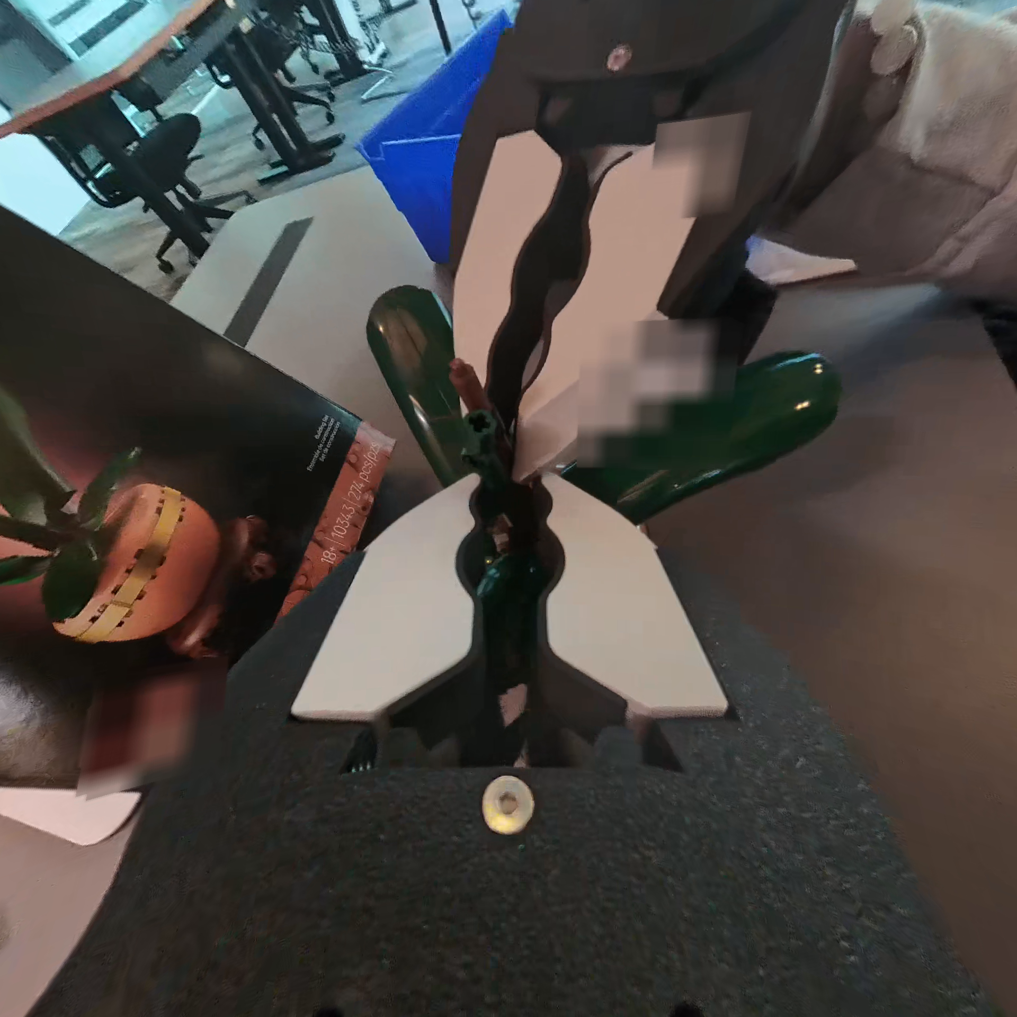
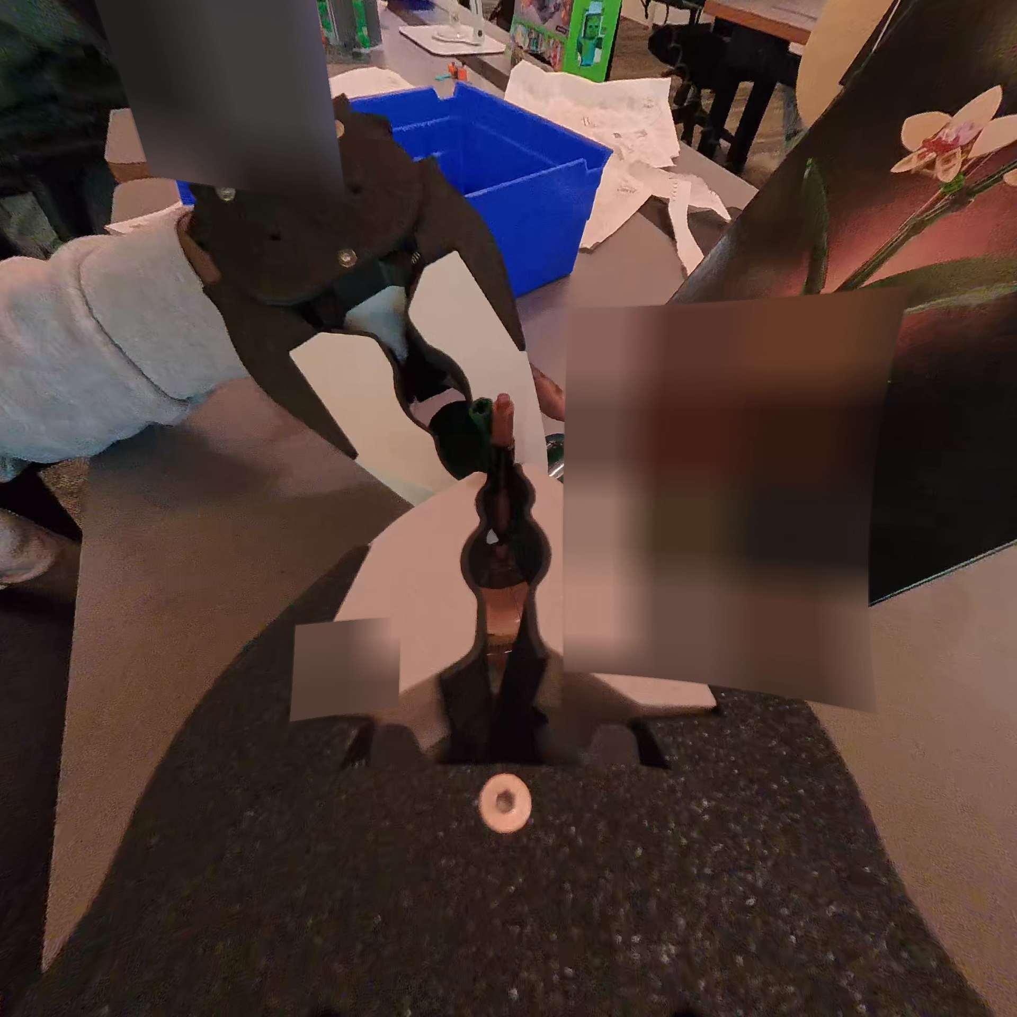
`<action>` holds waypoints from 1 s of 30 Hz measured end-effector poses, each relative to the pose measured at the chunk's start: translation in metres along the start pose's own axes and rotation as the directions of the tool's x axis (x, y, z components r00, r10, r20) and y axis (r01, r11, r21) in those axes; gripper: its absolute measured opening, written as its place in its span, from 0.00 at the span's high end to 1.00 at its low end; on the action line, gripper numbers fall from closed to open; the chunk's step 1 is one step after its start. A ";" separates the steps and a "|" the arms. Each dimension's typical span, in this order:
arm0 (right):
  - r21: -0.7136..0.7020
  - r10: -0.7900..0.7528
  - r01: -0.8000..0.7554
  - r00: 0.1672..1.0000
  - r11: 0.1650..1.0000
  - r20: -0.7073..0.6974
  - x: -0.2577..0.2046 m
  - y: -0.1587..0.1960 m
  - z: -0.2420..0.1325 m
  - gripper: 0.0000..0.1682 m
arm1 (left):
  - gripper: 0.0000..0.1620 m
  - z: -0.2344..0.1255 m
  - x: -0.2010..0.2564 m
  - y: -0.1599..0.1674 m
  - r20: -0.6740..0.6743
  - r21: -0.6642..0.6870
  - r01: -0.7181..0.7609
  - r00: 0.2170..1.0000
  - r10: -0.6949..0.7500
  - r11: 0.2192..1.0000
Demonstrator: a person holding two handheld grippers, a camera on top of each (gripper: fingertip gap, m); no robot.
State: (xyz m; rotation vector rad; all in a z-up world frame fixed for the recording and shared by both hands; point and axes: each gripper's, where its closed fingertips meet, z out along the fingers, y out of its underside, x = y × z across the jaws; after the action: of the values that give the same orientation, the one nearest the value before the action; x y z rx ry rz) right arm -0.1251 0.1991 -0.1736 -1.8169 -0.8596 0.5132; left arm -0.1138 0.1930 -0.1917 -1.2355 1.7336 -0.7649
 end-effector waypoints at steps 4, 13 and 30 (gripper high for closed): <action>0.020 0.034 -0.034 0.999 0.999 -0.020 0.001 0.001 -0.001 0.97 | 0.91 0.002 0.000 0.001 -0.037 -0.059 -0.042 0.999 0.040 0.997; 0.009 0.050 -0.051 0.993 0.999 0.103 -0.015 0.002 -0.006 0.97 | 0.89 -0.004 0.014 -0.003 -0.229 -0.045 -0.176 0.960 0.161 0.983; 0.162 -0.027 0.016 0.998 0.987 0.065 -0.009 -0.020 -0.024 0.99 | 0.91 -0.006 0.012 -0.023 -0.257 0.071 -0.113 0.958 0.127 0.991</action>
State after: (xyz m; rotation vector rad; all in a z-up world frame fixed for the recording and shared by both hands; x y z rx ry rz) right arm -0.1205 0.1823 -0.1456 -1.6491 -0.8565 0.6153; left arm -0.1108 0.1736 -0.1728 -1.0162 1.9656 -0.9301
